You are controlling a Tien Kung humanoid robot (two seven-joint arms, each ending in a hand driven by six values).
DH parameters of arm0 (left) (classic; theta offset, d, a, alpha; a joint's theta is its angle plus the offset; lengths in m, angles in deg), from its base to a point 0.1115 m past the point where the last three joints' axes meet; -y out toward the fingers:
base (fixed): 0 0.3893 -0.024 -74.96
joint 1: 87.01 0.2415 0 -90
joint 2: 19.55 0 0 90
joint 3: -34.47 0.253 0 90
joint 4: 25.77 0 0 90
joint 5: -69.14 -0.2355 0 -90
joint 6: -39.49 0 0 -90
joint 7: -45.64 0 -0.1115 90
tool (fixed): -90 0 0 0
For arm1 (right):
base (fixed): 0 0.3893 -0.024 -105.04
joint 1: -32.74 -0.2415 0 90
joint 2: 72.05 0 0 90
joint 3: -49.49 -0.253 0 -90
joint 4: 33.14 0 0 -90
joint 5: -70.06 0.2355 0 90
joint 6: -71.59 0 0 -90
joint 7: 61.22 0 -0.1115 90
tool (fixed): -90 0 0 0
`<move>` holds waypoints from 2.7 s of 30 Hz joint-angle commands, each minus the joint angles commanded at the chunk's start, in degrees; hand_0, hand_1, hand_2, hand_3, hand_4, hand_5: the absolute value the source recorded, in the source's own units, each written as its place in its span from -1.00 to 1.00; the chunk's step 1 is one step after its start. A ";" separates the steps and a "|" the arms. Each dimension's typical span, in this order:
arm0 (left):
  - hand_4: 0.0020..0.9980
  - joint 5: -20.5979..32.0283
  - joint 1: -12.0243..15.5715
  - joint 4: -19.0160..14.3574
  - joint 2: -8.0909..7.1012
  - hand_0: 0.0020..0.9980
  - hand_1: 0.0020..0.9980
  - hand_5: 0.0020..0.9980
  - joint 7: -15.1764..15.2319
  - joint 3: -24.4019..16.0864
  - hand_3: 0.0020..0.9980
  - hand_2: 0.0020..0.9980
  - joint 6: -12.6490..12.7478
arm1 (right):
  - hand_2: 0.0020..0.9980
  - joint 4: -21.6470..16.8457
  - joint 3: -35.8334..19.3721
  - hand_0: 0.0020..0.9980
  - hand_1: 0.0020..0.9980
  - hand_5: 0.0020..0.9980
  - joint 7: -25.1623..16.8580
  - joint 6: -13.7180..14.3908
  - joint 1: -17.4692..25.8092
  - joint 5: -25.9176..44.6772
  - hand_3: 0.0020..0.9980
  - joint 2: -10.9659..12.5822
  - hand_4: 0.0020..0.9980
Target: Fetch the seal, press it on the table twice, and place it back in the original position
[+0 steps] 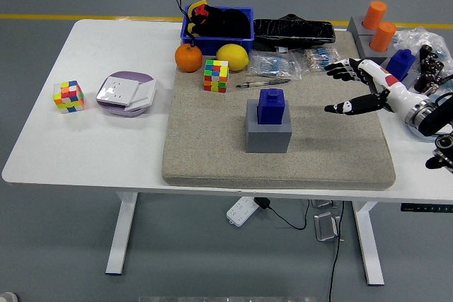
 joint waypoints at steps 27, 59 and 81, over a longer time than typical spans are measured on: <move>0.26 -1.32 -0.06 0.14 0.04 0.59 0.49 -0.10 0.02 -1.94 0.53 0.48 0.01 | 0.55 -4.52 -31.09 0.66 0.59 -0.58 3.20 -2.65 15.78 -2.66 0.50 2.43 0.92; 0.25 -1.41 -0.52 0.29 -0.04 0.59 0.49 -0.10 0.11 -2.73 0.53 0.48 0.05 | 0.48 -7.71 -36.88 0.60 0.49 -0.49 5.19 -3.17 19.18 -3.08 0.40 -0.90 0.86; 0.25 -1.18 -0.26 0.40 -0.10 0.59 0.49 -0.11 0.06 -2.69 0.53 0.47 0.06 | 0.45 -8.52 -36.48 0.58 0.43 -0.43 5.29 -2.94 19.16 -3.36 0.39 -0.78 0.83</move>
